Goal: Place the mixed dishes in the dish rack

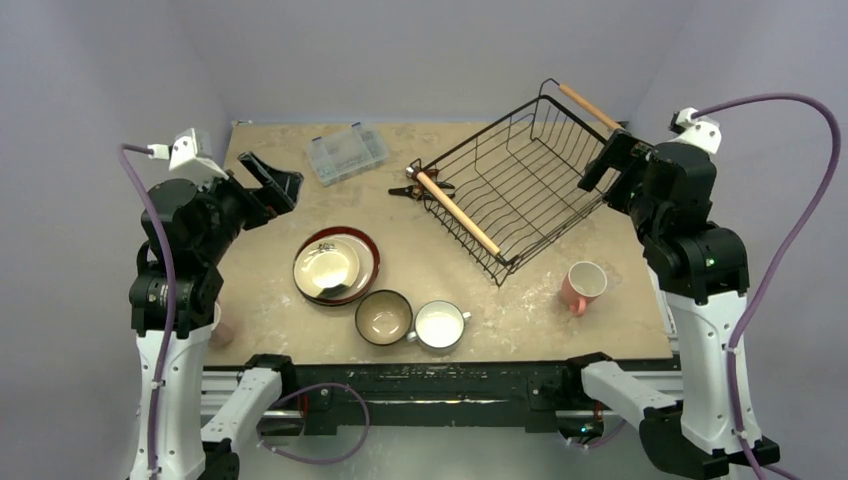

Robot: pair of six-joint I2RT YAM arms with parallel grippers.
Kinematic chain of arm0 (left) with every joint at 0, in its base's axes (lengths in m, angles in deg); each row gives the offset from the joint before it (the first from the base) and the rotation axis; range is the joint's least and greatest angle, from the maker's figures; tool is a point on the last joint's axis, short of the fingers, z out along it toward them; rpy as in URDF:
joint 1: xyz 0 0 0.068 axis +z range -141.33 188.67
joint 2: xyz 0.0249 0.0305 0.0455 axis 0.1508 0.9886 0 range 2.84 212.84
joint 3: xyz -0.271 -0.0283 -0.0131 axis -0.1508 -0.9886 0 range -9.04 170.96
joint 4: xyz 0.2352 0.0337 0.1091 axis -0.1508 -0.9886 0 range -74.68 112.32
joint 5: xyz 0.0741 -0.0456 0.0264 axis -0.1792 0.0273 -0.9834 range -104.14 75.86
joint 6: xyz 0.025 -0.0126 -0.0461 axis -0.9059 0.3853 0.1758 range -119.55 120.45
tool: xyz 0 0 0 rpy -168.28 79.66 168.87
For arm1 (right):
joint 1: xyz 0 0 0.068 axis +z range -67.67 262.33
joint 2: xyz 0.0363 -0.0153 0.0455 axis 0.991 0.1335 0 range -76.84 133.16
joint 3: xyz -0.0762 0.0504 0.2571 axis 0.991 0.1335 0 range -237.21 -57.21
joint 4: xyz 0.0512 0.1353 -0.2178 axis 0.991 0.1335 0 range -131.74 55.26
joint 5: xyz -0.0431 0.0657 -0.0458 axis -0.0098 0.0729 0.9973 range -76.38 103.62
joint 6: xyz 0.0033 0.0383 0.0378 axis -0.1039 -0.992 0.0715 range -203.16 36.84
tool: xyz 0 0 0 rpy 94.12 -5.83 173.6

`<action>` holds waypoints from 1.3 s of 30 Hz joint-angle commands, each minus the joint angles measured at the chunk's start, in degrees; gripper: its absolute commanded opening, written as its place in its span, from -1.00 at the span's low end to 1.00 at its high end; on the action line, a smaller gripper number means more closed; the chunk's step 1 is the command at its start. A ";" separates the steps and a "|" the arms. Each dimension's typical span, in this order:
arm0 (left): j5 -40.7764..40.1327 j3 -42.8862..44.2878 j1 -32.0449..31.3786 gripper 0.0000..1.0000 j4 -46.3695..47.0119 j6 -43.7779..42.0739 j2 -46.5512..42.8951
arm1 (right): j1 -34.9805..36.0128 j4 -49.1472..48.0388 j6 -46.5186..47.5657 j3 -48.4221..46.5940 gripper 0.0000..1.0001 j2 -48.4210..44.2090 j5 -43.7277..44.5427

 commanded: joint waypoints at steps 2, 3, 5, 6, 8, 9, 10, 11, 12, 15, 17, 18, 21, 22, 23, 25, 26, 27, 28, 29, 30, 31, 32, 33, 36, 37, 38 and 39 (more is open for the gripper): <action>6.69 -2.15 0.24 1.00 0.06 3.99 1.47 | -0.24 4.83 -3.01 1.97 0.98 0.03 1.37; 7.75 -2.38 0.28 0.99 -0.07 4.64 1.96 | -0.26 5.38 -3.05 2.51 0.98 -0.03 1.32; 10.53 -2.83 0.28 0.99 -0.26 6.16 3.10 | -0.24 6.82 -3.28 4.57 0.98 -0.11 0.66; 12.10 -3.01 0.28 1.00 -0.54 6.98 3.82 | -0.29 7.15 -3.34 5.87 0.98 -0.16 -0.06; 14.99 -3.92 0.15 1.00 -0.83 8.56 4.67 | -0.27 7.59 -3.51 8.17 0.97 -0.28 -1.44; 16.22 -4.66 0.00 0.99 -0.91 9.45 4.86 | -0.32 7.72 -3.74 9.40 0.98 -0.42 -1.72; 17.11 -5.63 -0.28 1.00 -0.88 10.39 4.85 | -0.28 7.75 -3.76 10.53 0.98 -0.48 -1.77; 17.76 -6.49 -0.71 0.99 -0.75 11.16 4.78 | -0.32 7.87 -3.95 11.62 0.98 -0.69 -1.54; 18.39 -7.06 -1.18 0.99 -0.71 11.61 4.74 | -0.35 8.04 -4.31 12.58 0.98 -0.82 -1.00; 19.65 -7.38 -3.25 0.99 -1.67 11.96 5.60 | -0.40 8.64 -6.54 15.28 0.98 -1.80 2.21; 20.04 -7.06 -5.52 0.99 -2.27 11.39 6.39 | -1.00 7.68 -7.35 17.24 0.98 -2.99 3.08; 20.10 -7.03 -6.72 0.99 -2.45 11.01 6.78 | -1.42 7.16 -7.87 18.12 0.98 -3.52 3.23; 20.37 -7.15 -9.98 0.99 -3.59 9.26 7.51 | -1.69 5.99 -7.57 18.60 0.98 -3.46 1.20; 20.70 -6.76 -10.22 0.99 -4.73 8.64 7.59 | -1.67 6.21 -7.75 17.85 0.98 -2.81 0.22; 21.05 -6.24 -10.38 0.99 -6.00 7.33 7.52 | -1.65 7.16 -8.70 16.95 0.97 -1.98 -0.16; 20.21 -4.84 -10.68 0.99 -9.10 3.35 7.00 | -1.72 8.76 -10.08 15.41 0.98 -0.94 -1.29; 18.72 -4.04 -10.70 0.99 -11.41 1.04 6.70 | -1.65 8.78 -10.15 14.85 0.97 -0.69 -2.56; 15.46 -2.63 -10.70 0.99 -15.56 -1.03 6.31 | -1.66 8.79 -9.98 14.30 0.98 -0.43 -4.31; 10.58 -1.84 -10.65 0.99 -18.43 -2.36 5.81 | -1.65 8.83 -9.58 13.73 0.98 -0.06 -6.03; 4.02 -1.36 -10.70 0.99 -21.67 -2.78 5.15 | -1.64 9.01 -9.41 13.01 0.97 0.37 -7.98; -3.92 -0.92 -10.70 1.00 -24.94 -2.58 4.78 | -1.65 9.49 -9.35 12.24 0.98 1.29 -9.41; -11.66 -0.66 -10.70 1.00 -27.50 -2.29 4.67 | -1.64 10.22 -9.37 11.33 0.98 2.17 -10.76; -18.50 -0.71 -10.70 1.00 -29.38 -2.25 4.80 | -1.64 11.13 -9.49 10.21 0.98 3.15 -11.94; -24.54 -1.14 -10.70 1.00 -30.51 -2.56 5.05 | -1.64 12.36 -9.59 9.25 0.98 4.14 -12.54; -39.86 -3.20 -10.39 1.00 -33.51 0.19 6.18 | -1.64 14.50 -8.02 7.36 0.98 6.38 -15.40; -42.02 -4.33 -9.65 1.00 -33.50 0.18 6.69 | -1.64 14.70 -7.42 7.19 0.98 6.81 -16.66; -42.98 -5.42 -8.15 1.00 -33.01 -0.22 7.53 | -1.64 14.84 -6.68 7.06 0.98 7.08 -17.50; -43.57 -6.29 -6.35 1.00 -32.94 0.03 8.12 | -1.64 14.59 -5.66 6.95 0.98 7.23 -18.21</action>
